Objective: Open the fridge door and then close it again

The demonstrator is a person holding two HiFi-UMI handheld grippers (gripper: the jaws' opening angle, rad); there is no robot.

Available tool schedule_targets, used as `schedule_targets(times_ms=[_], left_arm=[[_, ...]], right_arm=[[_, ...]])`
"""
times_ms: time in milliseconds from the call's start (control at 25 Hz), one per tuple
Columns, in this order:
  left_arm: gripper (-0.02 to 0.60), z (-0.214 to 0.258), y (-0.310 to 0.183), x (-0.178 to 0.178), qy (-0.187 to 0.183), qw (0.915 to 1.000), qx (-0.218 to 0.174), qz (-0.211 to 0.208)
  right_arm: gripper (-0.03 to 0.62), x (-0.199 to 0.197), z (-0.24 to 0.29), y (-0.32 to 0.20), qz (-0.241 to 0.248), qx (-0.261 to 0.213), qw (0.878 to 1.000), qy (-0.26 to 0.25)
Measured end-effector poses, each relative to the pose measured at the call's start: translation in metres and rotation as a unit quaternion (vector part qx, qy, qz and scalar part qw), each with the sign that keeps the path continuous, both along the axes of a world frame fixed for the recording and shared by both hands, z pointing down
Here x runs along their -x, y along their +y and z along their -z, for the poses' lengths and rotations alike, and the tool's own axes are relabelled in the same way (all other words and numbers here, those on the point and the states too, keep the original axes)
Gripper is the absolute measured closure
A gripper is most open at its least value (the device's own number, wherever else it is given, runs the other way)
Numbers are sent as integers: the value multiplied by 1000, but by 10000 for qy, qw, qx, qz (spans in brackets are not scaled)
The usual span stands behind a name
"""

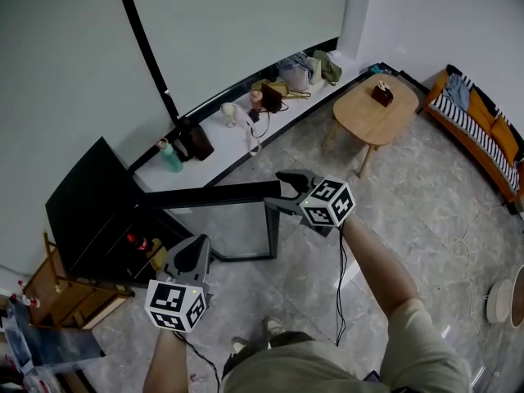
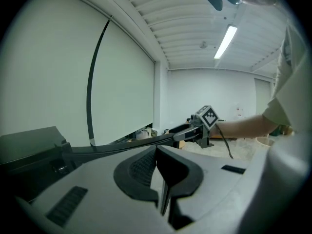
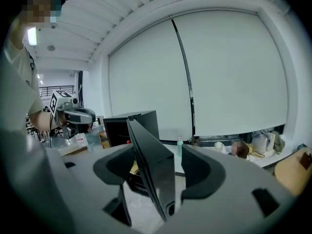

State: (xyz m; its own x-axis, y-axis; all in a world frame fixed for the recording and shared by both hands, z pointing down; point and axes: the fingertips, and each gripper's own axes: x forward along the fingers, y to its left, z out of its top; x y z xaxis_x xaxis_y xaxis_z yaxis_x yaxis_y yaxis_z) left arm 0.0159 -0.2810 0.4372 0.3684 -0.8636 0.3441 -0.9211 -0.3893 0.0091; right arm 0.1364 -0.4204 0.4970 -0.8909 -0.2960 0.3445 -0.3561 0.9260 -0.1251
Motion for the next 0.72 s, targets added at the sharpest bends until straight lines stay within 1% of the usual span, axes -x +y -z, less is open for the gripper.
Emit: schedule_targets(times_ms=[40, 160, 440, 720], left_arm=[[574, -1, 1, 0, -15, 10000, 19, -5], [574, -4, 2, 1, -40, 10000, 49, -8], [574, -7, 5, 6, -33, 10000, 87, 3], [574, -7, 16, 9, -9, 10000, 57, 62]], right_arm=[[301, 0, 0, 1, 46, -34, 10000, 39], [350, -1, 0, 5, 150, -134, 9997, 144], [364, -1, 0, 7, 190, -48, 9996, 191], [372, -3, 1, 26, 314, 104, 9993, 188]])
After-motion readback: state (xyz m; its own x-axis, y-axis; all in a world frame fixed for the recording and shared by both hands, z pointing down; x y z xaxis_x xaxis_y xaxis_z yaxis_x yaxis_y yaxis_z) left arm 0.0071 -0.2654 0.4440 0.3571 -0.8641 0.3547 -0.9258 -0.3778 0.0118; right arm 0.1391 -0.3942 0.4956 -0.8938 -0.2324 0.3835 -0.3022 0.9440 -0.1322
